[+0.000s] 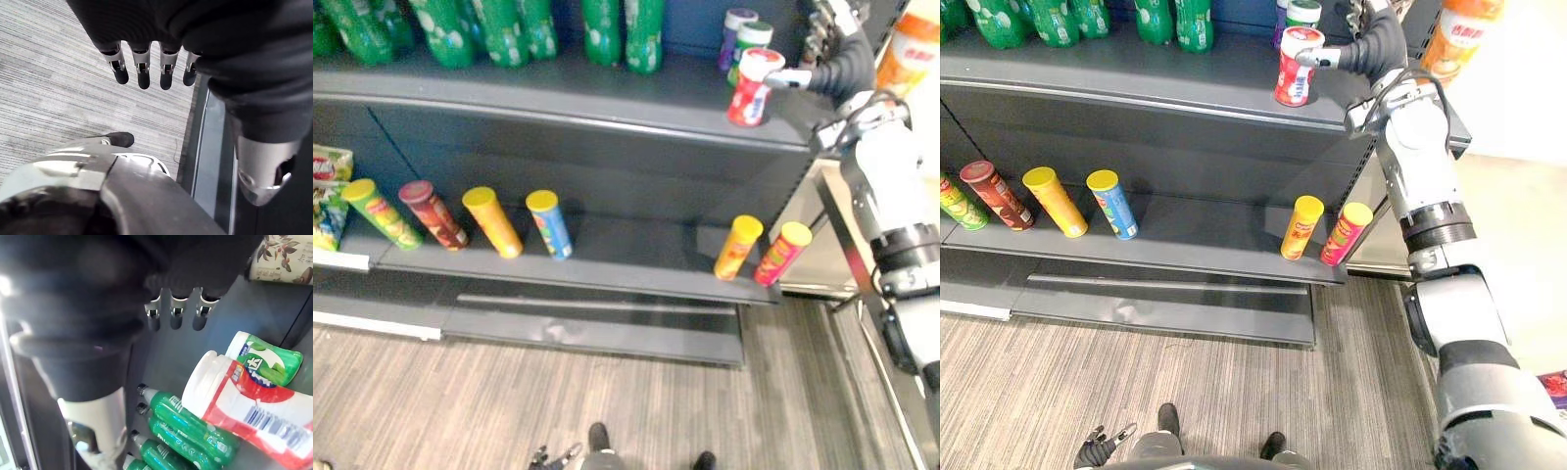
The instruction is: Put the gum and the chips on the shelf.
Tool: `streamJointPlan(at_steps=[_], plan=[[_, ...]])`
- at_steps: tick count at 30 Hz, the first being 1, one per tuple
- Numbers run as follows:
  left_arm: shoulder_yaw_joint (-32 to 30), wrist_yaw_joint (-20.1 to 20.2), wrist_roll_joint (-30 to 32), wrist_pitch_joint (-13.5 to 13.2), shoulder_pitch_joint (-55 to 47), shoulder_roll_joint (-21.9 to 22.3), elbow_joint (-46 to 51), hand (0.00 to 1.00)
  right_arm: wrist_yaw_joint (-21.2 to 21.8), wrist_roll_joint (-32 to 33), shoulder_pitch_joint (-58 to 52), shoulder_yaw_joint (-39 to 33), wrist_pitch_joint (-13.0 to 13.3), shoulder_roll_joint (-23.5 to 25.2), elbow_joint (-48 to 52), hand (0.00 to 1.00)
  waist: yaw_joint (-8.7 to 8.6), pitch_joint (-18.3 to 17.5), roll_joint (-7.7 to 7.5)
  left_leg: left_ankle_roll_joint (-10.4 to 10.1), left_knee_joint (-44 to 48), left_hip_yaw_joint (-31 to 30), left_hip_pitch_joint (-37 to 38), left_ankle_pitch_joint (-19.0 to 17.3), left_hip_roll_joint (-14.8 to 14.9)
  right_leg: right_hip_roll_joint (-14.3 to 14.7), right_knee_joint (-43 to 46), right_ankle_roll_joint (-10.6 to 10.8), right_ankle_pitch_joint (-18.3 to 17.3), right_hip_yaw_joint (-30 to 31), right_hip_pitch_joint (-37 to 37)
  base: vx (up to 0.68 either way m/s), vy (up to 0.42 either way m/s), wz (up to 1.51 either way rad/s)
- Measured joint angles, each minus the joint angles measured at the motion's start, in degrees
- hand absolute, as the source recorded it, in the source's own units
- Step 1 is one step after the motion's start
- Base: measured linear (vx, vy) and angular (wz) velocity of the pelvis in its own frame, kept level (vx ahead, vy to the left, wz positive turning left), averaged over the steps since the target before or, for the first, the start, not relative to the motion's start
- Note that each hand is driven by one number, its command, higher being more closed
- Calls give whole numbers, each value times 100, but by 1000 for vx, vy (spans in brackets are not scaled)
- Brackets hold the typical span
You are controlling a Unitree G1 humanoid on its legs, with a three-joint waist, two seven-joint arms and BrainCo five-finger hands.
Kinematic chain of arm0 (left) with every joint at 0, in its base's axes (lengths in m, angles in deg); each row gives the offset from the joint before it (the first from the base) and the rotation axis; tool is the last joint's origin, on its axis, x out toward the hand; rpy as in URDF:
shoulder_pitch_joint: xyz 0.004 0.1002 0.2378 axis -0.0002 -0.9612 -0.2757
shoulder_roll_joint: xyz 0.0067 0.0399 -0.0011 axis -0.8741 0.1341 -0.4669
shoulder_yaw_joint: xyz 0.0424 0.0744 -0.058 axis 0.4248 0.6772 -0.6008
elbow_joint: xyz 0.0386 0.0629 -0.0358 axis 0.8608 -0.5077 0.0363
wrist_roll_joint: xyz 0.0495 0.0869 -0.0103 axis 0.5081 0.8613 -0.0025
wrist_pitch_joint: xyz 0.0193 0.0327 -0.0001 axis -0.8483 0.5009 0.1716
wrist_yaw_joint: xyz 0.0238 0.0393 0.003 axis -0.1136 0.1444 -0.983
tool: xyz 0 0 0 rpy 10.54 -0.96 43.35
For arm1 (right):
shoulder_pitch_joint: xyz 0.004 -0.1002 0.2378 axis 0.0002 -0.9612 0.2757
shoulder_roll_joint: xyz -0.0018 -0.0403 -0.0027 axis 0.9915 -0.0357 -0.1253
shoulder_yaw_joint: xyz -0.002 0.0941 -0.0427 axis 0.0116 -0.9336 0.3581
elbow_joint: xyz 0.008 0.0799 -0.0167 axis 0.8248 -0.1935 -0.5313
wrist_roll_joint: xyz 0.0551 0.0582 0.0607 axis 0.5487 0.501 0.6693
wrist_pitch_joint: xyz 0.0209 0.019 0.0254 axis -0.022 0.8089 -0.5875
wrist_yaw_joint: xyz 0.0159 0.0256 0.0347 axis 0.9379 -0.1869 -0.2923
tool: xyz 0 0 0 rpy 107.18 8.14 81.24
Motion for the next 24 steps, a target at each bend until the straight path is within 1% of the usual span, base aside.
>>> streamJointPlan(at_steps=[3,6,9,11,12,13,14,15,16,17,18,19,20,21,24], plan=[[-52,-3,11,-95,15,-3,-154,0,1,-4,-270,-22,0,0,377,0,-83,-37,-34,-7,0,16,4,-5,1,0,2,0,0,20,-9,35,-1,-3],[-90,-4,196,-119,32,-2,-197,0,3,1,-576,-243,-1,0,859,0,-90,-93,-36,-17,0,52,2,-13,1,1,6,1,1,56,-43,34,-2,-8],[-115,-7,217,-195,22,3,-289,0,38,3,-963,-414,-10,2,1645,0,-123,-218,-38,-38,0,150,3,-29,6,3,1,-5,10,135,-93,60,-9,-13],[-125,-6,214,-204,30,4,-360,0,51,45,-1428,-686,-75,39,2464,0,-174,-289,-39,-46,0,160,6,-35,6,5,2,-8,10,144,-95,68,-11,-2],[-157,-4,209,-224,19,8,-413,0,97,123,-1819,-868,-223,155,3110,0,-230,-331,-40,-51,0,177,14,-38,8,9,2,-8,10,161,-97,59,-9,-4],[-163,-1,206,-226,9,10,-417,0,138,157,-2007,-924,-284,211,3368,0,-253,-341,-41,-53,0,187,20,-40,11,11,3,-9,10,171,-98,43,-8,-8],[-165,5,201,-233,-15,12,-418,0,201,239,-2302,-958,-410,320,3742,0,-284,-360,-44,-59,0,216,35,-44,16,15,4,-9,10,200,-103,42,-9,-16],[-202,19,190,-237,-32,40,-422,0,305,291,-2817,-953,-629,496,4244,0,-318,-374,-50,-68,0,301,80,-51,23,23,11,-9,10,254,-100,35,-7,-19],[-279,49,179,-241,-41,68,-420,0,376,291,-3098,-939,-733,613,4478,0,-336,-376,-54,-73,0,314,104,-55,25,24,19,-8,9,281,-100,32,-9,-20],[-399,137,146,-274,-60,102,-419,0,547,298,-3706,-913,-963,867,4857,0,-393,-411,-48,-78,0,336,114,-69,27,24,27,-6,5,315,-109,19,-3,-18],[-451,181,100,-355,-86,148,-417,0,705,343,-4304,-841,-1189,1077,5070,0,-413,-444,-27,-79,0,375,117,-79,26,17,52,17,-11,355,-150,13,-1,-18],[-458,197,98,-378,-90,159,-416,0,773,348,-4588,-809,-1295,1153,5132,0,-414,-461,-16,-81,0,425,118,-84,27,12,74,23,-15,391,-193,12,3,-24],[-466,236,35,-436,-114,181,-421,0,930,350,-5076,-676,-1463,1246,5149,0,-426,-479,6,-69,0,465,117,-127,42,4,96,21,-15,444,-216,5,1,-20],[-445,257,-137,-439,-145,181,-428,0,1104,351,-5523,-498,-1565,1248,5149,0,-472,-487,21,-97,0,482,129,-149,57,-3,102,2,-27,474,-221,8,-1,-16],[-439,333,-437,-440,-240,181,-429,0,1434,476,-6431,-66,-1661,1326,5125,0,-558,-506,13,-96,0,535,125,-156,60,-10,126,-11,-40,552,-297,-3,2,-9]])
